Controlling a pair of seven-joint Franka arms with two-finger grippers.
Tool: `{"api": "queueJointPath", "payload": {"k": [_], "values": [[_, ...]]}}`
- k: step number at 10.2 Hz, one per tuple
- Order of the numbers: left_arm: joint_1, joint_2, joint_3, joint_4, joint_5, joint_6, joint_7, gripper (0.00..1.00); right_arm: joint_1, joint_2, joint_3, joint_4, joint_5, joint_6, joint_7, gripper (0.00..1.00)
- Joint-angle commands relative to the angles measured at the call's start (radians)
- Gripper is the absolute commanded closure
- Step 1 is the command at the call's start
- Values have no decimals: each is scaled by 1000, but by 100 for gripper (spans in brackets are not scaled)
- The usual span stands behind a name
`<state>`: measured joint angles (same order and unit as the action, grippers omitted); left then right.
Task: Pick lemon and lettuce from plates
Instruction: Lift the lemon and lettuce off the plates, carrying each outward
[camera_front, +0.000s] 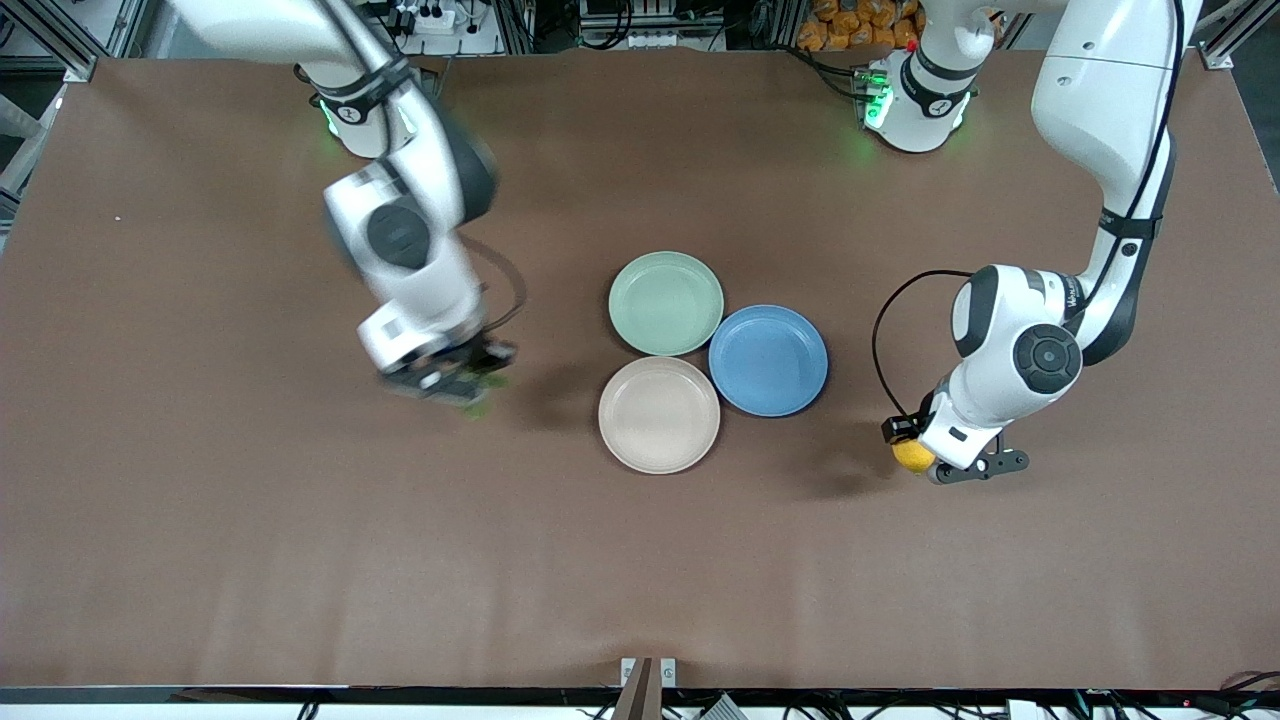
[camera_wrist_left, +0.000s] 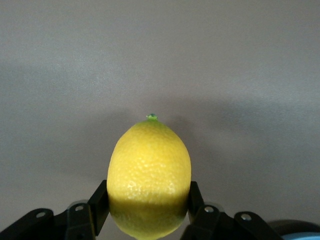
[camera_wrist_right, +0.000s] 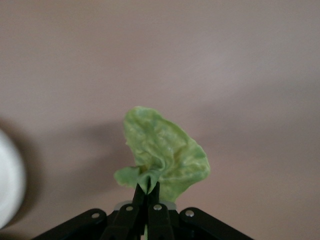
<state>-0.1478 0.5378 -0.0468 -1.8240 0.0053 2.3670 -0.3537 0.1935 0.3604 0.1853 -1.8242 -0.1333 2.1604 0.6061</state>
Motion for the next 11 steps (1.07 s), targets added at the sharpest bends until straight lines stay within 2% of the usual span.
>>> {"api": "queueJointPath", "payload": {"k": [1, 3, 4, 5, 6, 8, 9, 10, 11], "values": [[19, 25, -8, -6, 1, 3, 15, 100, -11, 12, -185, -15, 118, 19, -330, 100], [36, 24, -8, -8, 1, 3, 9, 100, -14, 76, -294, -17, 124, 59, -443, 100], [42, 24, -8, -8, -1, 3, 1, 100, -16, 106, -312, -23, 151, 94, -483, 100], [65, 25, -8, -8, -1, 1, 2, 39, -20, 142, -314, -23, 199, 107, -514, 100], [77, 27, -8, -9, 1, -2, 18, 0, -28, 176, -320, -26, 236, 143, -564, 100], [77, 25, -8, -9, 1, -3, 13, 0, -48, 221, -330, -39, 276, 194, -687, 100], [79, 24, -8, -8, 1, -3, 12, 0, -48, 223, -331, -40, 311, 191, -704, 72], [77, 14, -8, -5, 1, -3, 10, 0, -48, 213, -331, -40, 314, 182, -704, 1], [80, -4, -8, -1, -1, -24, 13, 0, -43, 184, -331, -40, 314, 149, -701, 0]]}}
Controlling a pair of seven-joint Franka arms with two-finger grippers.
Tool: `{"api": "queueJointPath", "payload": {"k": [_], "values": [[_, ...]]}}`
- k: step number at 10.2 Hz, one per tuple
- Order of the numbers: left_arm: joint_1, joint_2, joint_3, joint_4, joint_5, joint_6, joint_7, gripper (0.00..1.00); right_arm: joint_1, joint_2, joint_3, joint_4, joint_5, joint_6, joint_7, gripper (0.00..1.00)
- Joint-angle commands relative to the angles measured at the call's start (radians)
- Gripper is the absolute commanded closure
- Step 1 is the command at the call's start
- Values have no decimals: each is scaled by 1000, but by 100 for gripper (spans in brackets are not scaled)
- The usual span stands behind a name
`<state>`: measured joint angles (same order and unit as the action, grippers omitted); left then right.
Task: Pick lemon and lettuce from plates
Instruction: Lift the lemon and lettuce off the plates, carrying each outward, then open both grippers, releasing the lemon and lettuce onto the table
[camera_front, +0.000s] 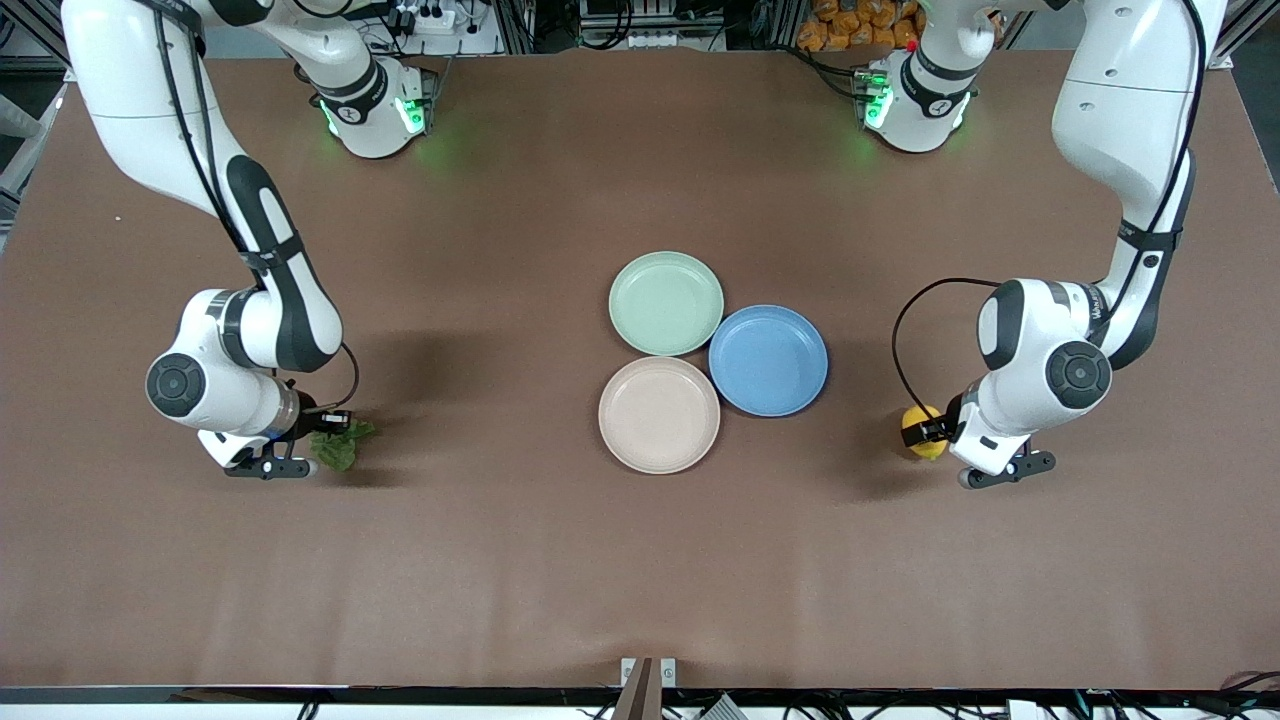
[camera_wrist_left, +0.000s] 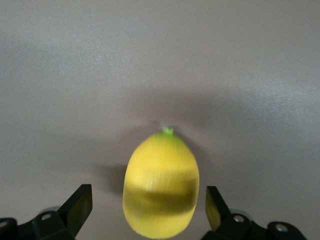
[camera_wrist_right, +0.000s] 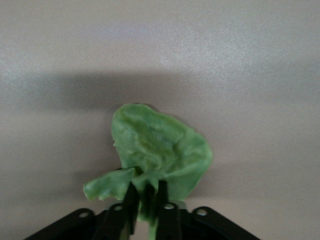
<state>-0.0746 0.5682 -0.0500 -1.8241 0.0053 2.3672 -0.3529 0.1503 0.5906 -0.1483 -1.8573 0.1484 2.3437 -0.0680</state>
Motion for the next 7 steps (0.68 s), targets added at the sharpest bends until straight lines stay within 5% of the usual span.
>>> {"api": "queueJointPath", "payload": {"k": [1, 7], "values": [[19, -59, -5, -4, 1, -42, 11, 0, -1, -104, 3, -3, 31, -117, -29, 0], [39, -350, -13, -239, -11, -108, -6, 0, -54, -368, 1, 1, 19, -401, -30, 0]]}}
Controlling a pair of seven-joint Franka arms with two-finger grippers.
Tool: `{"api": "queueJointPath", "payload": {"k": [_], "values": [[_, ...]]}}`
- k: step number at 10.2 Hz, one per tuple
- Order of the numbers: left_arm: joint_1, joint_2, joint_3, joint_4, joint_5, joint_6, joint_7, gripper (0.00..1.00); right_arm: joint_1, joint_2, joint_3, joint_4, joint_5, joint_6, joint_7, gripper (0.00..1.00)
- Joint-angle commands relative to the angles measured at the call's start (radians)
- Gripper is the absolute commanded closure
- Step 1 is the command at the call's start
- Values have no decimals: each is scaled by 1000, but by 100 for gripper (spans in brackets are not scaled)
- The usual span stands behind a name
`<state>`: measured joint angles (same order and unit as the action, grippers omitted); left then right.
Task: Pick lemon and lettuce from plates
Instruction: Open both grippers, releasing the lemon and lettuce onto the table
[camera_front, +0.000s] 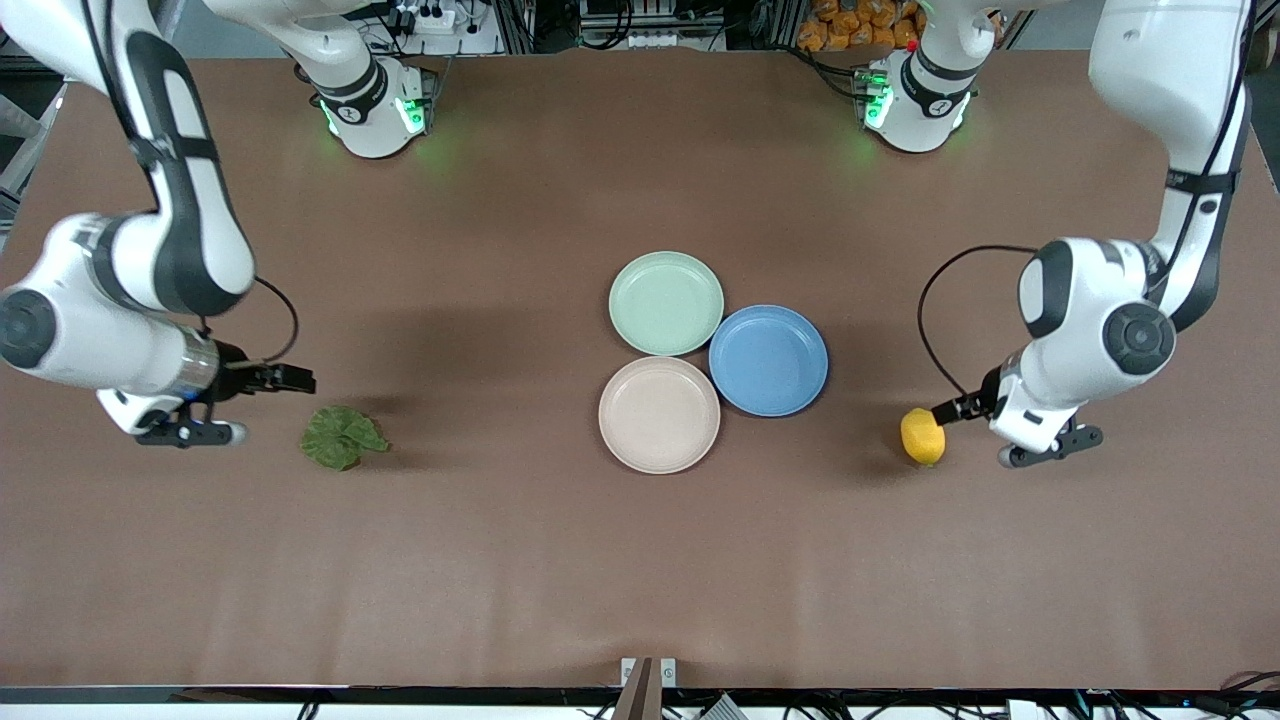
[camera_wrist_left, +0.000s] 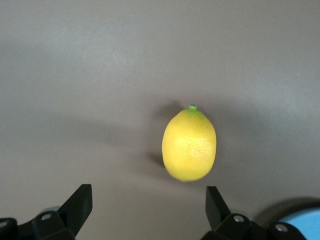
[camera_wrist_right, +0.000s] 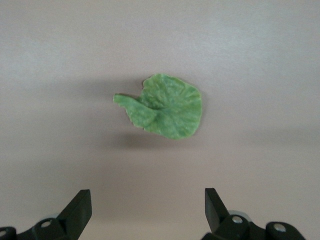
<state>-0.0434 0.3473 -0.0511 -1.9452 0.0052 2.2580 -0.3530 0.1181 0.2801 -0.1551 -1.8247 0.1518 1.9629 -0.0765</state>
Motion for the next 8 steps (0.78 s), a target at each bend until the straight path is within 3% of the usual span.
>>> {"api": "queueJointPath", "payload": {"k": [1, 5, 8], "values": [[8, -178, -12, -154, -13, 2, -20, 0, -32, -96, 3, -30, 15, -47, -23, 0], [5, -382, -29, -302, -13, 0, -34, 0, -64, -254, 9, -15, -24, -179, -23, 0], [5, -398, -27, -293, -13, 0, -26, 0, -83, -286, 25, 135, -26, -362, -23, 0]]}}
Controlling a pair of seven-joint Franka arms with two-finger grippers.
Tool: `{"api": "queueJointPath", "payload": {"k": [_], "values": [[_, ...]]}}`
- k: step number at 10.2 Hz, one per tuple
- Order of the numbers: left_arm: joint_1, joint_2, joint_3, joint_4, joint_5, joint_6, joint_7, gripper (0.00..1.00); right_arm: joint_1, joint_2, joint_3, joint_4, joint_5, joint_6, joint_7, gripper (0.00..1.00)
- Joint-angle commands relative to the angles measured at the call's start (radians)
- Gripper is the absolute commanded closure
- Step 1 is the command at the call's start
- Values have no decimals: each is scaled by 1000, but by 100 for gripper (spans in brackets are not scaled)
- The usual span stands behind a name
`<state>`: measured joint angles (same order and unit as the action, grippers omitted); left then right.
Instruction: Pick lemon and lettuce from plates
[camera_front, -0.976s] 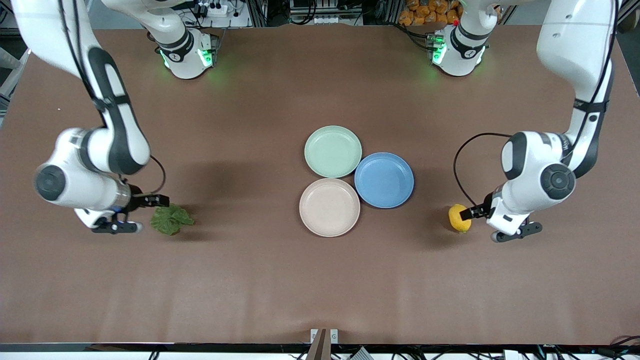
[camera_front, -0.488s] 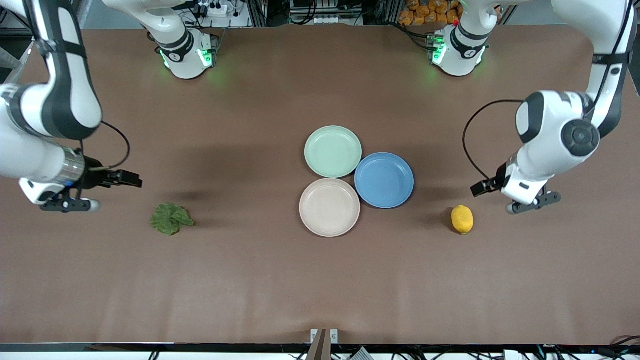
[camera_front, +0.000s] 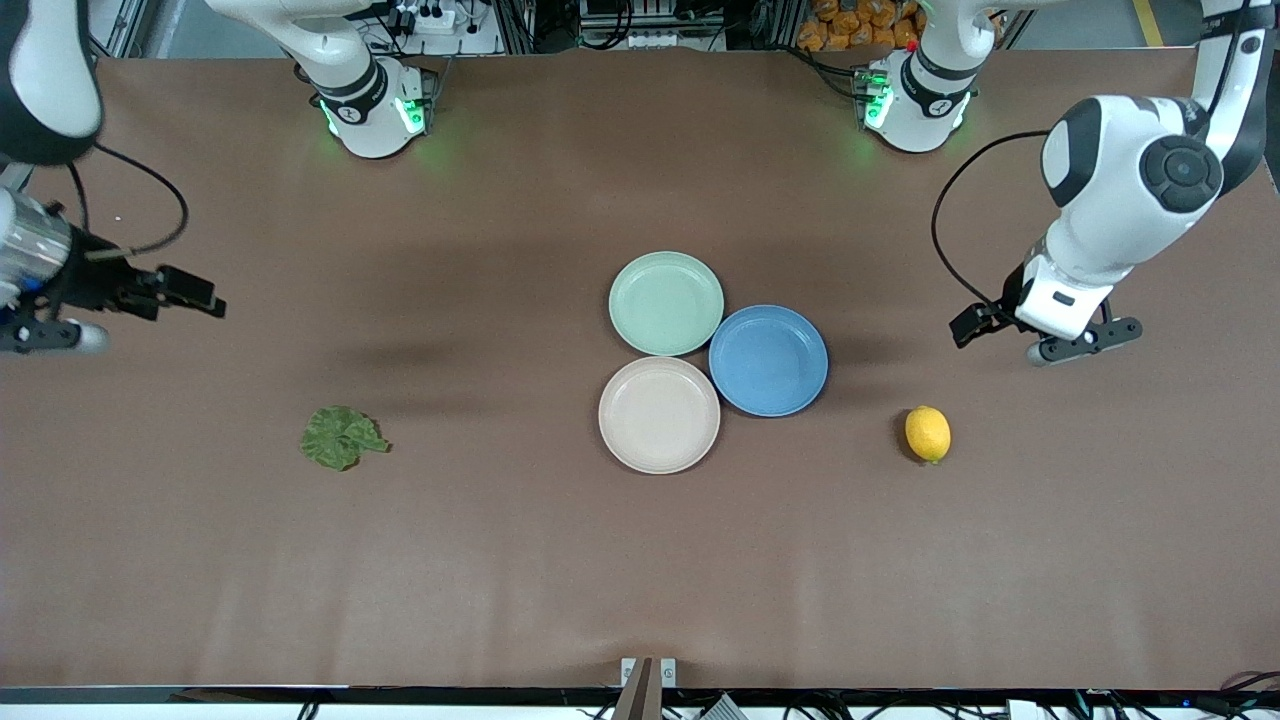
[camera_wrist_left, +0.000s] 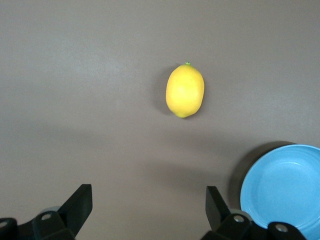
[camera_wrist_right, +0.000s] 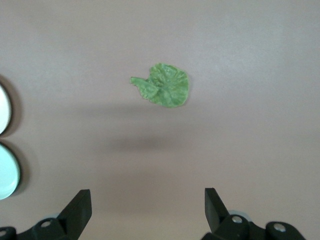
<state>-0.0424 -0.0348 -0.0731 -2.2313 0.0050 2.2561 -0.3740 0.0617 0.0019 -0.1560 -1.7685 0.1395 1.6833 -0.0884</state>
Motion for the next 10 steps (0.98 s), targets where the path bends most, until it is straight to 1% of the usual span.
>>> {"api": "queueJointPath", "payload": {"k": [1, 2, 3, 4, 5, 7, 9, 10], "values": [[6, -14, -5, 51, -7, 2, 3, 0, -29, -8, 26, 127, -12, -123, -8, 0], [6, -2, -5, 133, -5, -3, 1, 0, -32, -17, 26, 156, -12, -137, -13, 0], [6, -2, -5, 186, 0, -41, 4, 0, -39, -17, 29, 185, -20, -155, -11, 0], [6, 0, -5, 237, 0, -111, 47, 0, -36, -14, 32, 213, -68, -177, -13, 0], [7, 0, -5, 283, -5, -184, 125, 0, -37, -19, 59, 216, -143, -181, -14, 0], [23, 0, -5, 387, -5, -317, 194, 0, -40, -34, 62, 216, -156, -191, -13, 0], [21, 13, -5, 487, 0, -435, 201, 0, -39, -49, 62, 216, -158, -189, -7, 0], [12, 18, -5, 545, 3, -514, 201, 0, -36, -51, 62, 216, -158, -186, -1, 0]]}}
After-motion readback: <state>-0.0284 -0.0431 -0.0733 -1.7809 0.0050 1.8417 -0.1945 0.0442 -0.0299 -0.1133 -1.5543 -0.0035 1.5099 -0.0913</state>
